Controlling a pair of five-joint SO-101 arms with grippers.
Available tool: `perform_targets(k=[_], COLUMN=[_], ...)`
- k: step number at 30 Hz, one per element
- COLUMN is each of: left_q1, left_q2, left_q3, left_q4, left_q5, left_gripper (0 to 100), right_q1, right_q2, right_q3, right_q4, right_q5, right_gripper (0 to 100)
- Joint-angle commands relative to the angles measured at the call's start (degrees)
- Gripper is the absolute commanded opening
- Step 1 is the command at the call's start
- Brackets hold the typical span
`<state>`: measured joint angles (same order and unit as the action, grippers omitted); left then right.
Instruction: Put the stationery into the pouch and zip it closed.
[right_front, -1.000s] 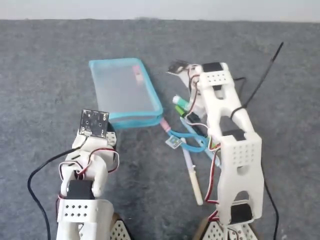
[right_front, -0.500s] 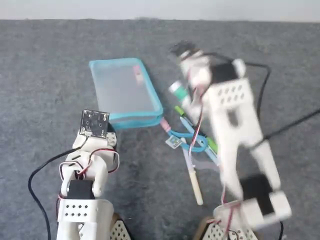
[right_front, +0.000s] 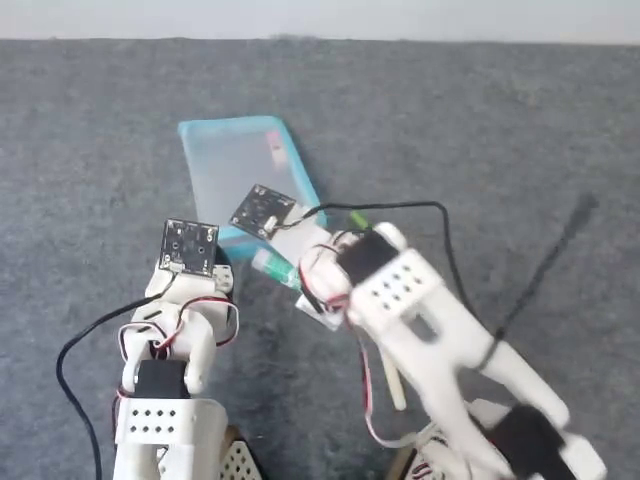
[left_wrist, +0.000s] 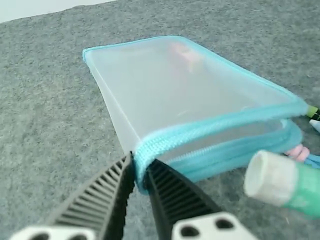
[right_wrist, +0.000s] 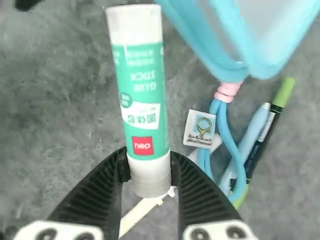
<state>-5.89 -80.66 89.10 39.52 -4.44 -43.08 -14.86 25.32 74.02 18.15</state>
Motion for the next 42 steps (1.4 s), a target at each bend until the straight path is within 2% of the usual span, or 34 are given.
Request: perform_targets(k=[1,9,22,25,28,30,36,42], left_q1=[0.53,0.7,4.13,4.13,4.13,4.13,3.78,3.78], left_q2=[-0.97,-0.97,-0.97,-0.97,-0.97,-0.97,-0.97,-0.97], left_q3=[-0.92,-0.84,0.31,0.31,0.31,0.31,0.31,0.31], left_q4=[-2.02,-2.11,-2.02,-2.02,-2.02,-2.02,-2.02,-2.02], left_q5=[-0.18,-0.26,-4.48,-4.75,-4.92,-4.92,-4.75,-4.75], left_gripper=[1,1,1,1,1,1,1,1], right_q1=[1.27,5.67,5.93,5.76,5.58,5.67,5.93,6.02], right_q2=[6.02,20.18,33.89,35.56,35.74,35.65,34.68,26.86], right_q3=[-7.38,-23.03,-47.12,-51.87,-55.03,-56.62,-58.9,-58.99], right_q4=[-1.8,-1.45,6.73,7.52,7.69,7.78,14.02,20.44], right_q5=[-4.13,-11.25,-21.19,-22.95,-22.59,-21.01,-15.82,-11.52], right_gripper=[0.6,0.6,0.9,10.2,22.2,26.1,26.7,26.7])
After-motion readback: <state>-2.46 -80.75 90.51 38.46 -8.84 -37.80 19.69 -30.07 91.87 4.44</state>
